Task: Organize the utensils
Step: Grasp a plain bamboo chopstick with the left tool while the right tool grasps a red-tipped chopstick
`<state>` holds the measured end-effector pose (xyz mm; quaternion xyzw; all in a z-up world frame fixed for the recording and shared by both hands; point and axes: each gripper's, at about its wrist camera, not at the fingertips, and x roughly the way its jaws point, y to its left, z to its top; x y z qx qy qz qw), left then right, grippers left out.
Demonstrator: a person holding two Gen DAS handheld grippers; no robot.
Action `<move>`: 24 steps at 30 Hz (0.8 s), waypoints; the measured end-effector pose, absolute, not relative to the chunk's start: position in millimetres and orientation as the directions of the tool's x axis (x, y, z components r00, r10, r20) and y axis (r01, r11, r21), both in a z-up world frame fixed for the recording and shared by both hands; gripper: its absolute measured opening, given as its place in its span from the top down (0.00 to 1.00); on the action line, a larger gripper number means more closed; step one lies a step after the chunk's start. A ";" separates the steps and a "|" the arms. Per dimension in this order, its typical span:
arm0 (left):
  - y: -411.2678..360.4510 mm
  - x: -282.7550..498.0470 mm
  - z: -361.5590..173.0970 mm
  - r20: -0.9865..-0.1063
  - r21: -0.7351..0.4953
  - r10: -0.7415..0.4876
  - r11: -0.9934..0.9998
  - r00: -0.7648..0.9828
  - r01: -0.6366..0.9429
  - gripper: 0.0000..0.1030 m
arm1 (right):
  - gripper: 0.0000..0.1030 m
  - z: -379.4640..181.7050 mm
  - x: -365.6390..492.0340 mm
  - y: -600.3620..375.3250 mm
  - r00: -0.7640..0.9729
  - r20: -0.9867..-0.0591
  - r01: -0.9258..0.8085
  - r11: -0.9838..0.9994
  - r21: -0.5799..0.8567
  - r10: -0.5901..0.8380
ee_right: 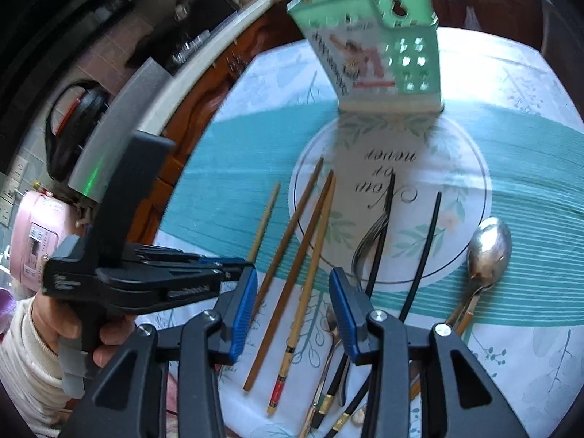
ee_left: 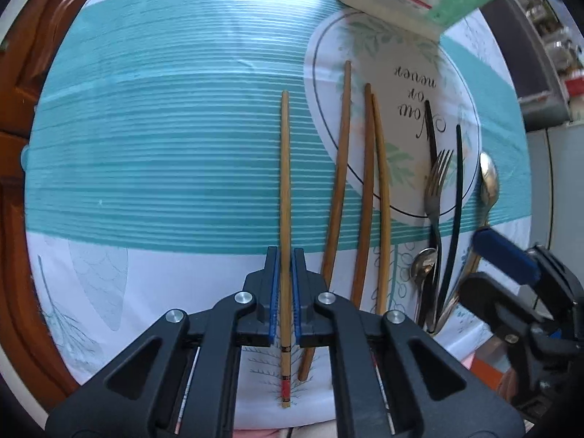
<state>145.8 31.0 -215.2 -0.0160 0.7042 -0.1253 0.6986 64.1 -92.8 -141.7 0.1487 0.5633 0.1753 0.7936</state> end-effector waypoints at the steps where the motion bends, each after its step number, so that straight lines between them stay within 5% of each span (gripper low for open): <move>1: 34.7 143.8 -215.1 -0.978 -0.206 -0.205 0.968 -0.022 0.144 0.96 | 0.66 -145.5 68.7 -88.7 0.270 -0.858 -0.108 0.899 0.424 0.437; 3: 39.3 138.8 -215.2 -0.975 -0.223 -0.223 0.966 -0.021 0.133 0.96 | 0.87 -156.2 79.5 -81.0 0.192 -0.887 -0.090 0.908 0.410 0.420; 5: 44.6 133.3 -215.0 -0.972 -0.235 -0.234 0.963 -0.020 0.129 0.96 | 0.90 -168.1 90.6 -75.6 0.123 -0.911 -0.064 0.920 0.388 0.393; 14: 58.7 125.1 -215.5 -0.961 -0.274 -0.275 0.954 -0.009 0.123 0.96 | 0.91 -202.2 121.0 -50.5 -0.036 -0.959 -0.018 0.960 0.280 0.279; 24: 68.6 125.6 -212.2 -0.953 -0.304 -0.304 0.945 -0.020 0.118 0.96 | 0.90 -202.2 123.6 -17.2 -0.022 -0.997 -0.089 0.994 0.071 0.069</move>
